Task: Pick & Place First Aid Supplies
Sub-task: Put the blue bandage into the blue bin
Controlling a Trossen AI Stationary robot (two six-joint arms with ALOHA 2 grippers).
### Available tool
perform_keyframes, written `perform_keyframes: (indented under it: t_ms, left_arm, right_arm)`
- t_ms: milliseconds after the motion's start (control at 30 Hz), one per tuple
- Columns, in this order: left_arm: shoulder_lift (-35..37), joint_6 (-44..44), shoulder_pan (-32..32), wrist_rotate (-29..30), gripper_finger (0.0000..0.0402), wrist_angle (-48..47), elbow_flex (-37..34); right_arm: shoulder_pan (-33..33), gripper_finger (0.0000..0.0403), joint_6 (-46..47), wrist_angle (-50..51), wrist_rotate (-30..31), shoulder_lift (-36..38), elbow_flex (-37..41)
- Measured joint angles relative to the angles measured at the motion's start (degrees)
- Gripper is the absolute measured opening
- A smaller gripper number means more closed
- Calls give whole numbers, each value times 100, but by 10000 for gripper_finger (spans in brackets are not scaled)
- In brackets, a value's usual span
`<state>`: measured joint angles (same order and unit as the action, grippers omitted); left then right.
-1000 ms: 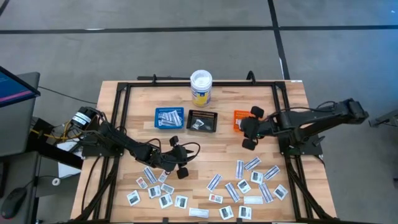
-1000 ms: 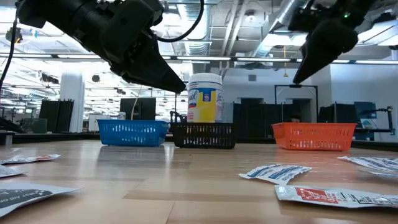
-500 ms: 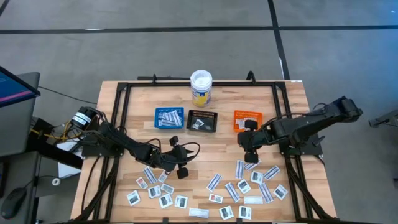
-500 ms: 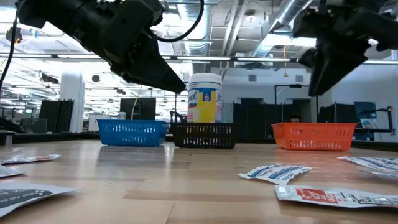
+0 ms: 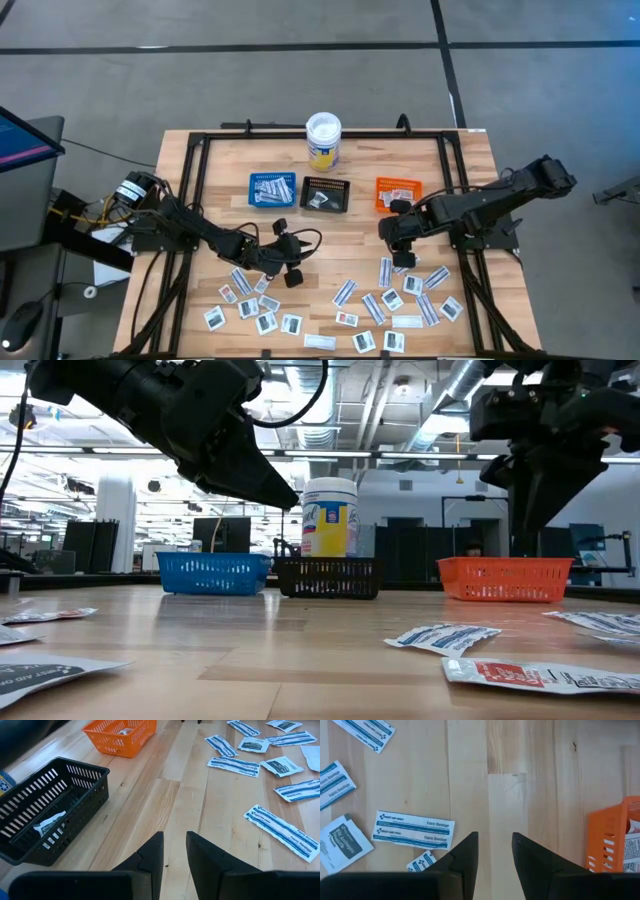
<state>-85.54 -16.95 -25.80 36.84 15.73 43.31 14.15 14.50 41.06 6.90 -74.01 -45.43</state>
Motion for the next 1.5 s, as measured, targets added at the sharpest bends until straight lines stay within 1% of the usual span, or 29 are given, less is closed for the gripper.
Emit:
perform_keyframes:
  t_ms: [600, 767, 833, 967, 1200, 1367, 1500]
  left_arm:
    - [0, 0, 0, 0, 85, 0, 0]
    - [0, 0, 1, 0, 85, 2, 0]
    - [0, 0, 0, 0, 85, 9, 0]
    - [0, 0, 2, -1, 85, 22, 0]
    - [0, 0, 2, -2, 85, 22, 0]
    - [0, 0, 4, 0, 85, 24, 0]
    - [0, 0, 40, -1, 85, 24, 0]
  right_arm:
    - [-2, 113, 11, -2, -2, 1, 0]
    - [86, 113, 13, -5, -385, 1, 1]
    - [185, 113, 13, -29, -423, -2, 2]
    - [430, 113, 332, -315, -415, -40, 116]
    - [800, 113, 994, -1027, -407, -40, 550]
    - [895, 113, 1000, -1671, -402, -40, 985]
    - [897, 113, 909, -1968, -400, -40, 1231]
